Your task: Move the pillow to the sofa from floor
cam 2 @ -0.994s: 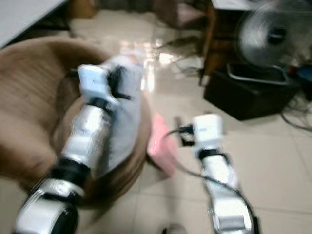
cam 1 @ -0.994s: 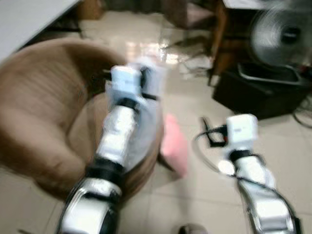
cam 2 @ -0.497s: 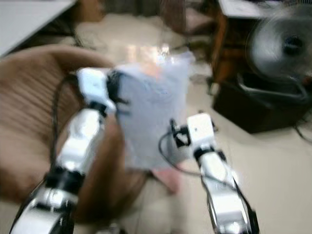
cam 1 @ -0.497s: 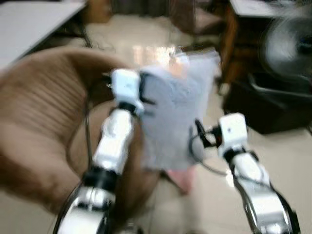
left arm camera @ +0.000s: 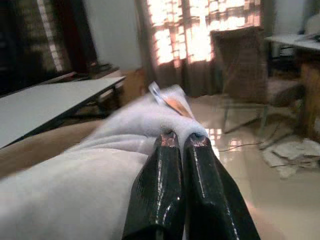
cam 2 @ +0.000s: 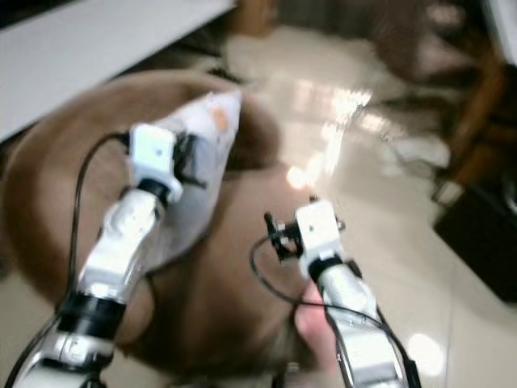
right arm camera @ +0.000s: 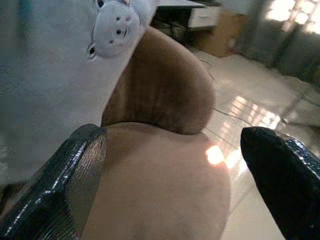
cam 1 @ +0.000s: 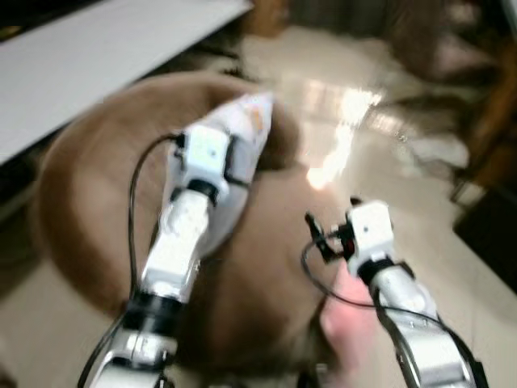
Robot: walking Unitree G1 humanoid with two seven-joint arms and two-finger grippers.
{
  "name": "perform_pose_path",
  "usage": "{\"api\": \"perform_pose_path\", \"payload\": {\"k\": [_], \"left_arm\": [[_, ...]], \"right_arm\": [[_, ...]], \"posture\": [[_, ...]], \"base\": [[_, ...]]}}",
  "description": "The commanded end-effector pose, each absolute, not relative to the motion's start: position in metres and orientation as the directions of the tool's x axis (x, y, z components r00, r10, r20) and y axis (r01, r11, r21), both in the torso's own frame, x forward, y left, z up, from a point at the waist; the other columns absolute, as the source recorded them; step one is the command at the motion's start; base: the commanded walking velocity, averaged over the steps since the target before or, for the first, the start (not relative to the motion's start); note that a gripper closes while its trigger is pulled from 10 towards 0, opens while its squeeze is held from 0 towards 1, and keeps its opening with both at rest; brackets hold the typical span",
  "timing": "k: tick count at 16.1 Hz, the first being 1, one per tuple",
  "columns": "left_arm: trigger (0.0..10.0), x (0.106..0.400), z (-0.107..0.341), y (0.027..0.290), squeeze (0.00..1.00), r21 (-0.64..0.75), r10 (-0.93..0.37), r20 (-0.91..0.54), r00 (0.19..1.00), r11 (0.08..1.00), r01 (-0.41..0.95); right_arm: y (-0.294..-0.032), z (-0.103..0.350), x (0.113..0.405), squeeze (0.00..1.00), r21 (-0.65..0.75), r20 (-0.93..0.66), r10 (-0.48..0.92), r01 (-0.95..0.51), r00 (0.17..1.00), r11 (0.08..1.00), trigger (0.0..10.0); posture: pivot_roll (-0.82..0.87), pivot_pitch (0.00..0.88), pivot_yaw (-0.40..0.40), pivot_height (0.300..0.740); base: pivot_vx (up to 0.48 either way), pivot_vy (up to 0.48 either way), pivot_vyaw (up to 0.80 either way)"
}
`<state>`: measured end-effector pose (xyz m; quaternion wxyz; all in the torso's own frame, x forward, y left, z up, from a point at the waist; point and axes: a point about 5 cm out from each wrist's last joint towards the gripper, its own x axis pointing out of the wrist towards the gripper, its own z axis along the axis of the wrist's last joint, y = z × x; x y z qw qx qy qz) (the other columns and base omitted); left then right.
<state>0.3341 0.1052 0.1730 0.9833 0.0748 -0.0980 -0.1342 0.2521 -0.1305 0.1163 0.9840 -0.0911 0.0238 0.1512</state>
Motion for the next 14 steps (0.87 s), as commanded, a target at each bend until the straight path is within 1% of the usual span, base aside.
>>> {"api": "perform_pose_path", "payload": {"k": [1,4,6,8,11,13,14], "left_arm": [[10.0,0.332,0.182,0.107,0.00,0.194,-0.284,0.210,0.936,0.950,0.244],[10.0,0.335,0.175,0.101,0.00,0.200,-0.295,0.133,0.946,0.943,0.265],[10.0,0.344,0.169,0.094,0.00,0.167,-0.314,0.110,0.943,0.941,0.294],[10.0,0.349,0.168,0.090,0.00,0.162,-0.332,0.102,0.938,0.936,0.314],[10.0,0.369,0.163,0.078,0.00,0.187,-0.321,0.055,0.945,0.933,0.306],[10.0,0.374,0.169,0.072,0.00,0.219,-0.328,0.071,0.942,0.927,0.306],[10.0,0.376,0.175,0.069,0.00,0.206,-0.324,0.095,0.941,0.931,0.300]], "right_arm": [[-0.126,0.120,0.250,0.00,-0.167,-0.057,0.317,-0.322,0.947,0.932,10.0],[-0.128,0.119,0.250,0.00,-0.170,-0.058,0.313,-0.318,0.948,0.933,10.0],[-0.129,0.120,0.251,0.00,-0.176,-0.054,0.309,-0.313,0.950,0.933,10.0],[-0.129,0.121,0.251,0.00,-0.178,-0.052,0.309,-0.314,0.950,0.933,10.0],[-0.129,0.121,0.250,0.00,-0.193,-0.055,0.320,-0.324,0.946,0.926,10.0],[-0.129,0.122,0.249,0.00,-0.195,-0.053,0.321,-0.325,0.946,0.925,10.0],[-0.129,0.122,0.248,0.00,-0.193,-0.050,0.315,-0.319,0.948,0.928,10.0]], "posture": [[-0.07,0.033,0.055,0.740],[-0.06,0.032,0.057,0.740],[-0.07,0.033,0.058,0.740],[-0.07,0.034,0.056,0.740],[-0.08,0.036,0.055,0.740],[-0.09,0.037,0.065,0.740],[-0.10,0.037,0.072,0.740]], "base": [[0.000,0.000,0.00],[0.000,0.000,0.00],[0.000,0.000,0.00],[0.000,0.000,0.00],[0.000,0.000,0.00],[0.000,0.000,0.00],[0.000,0.000,0.00]]}}
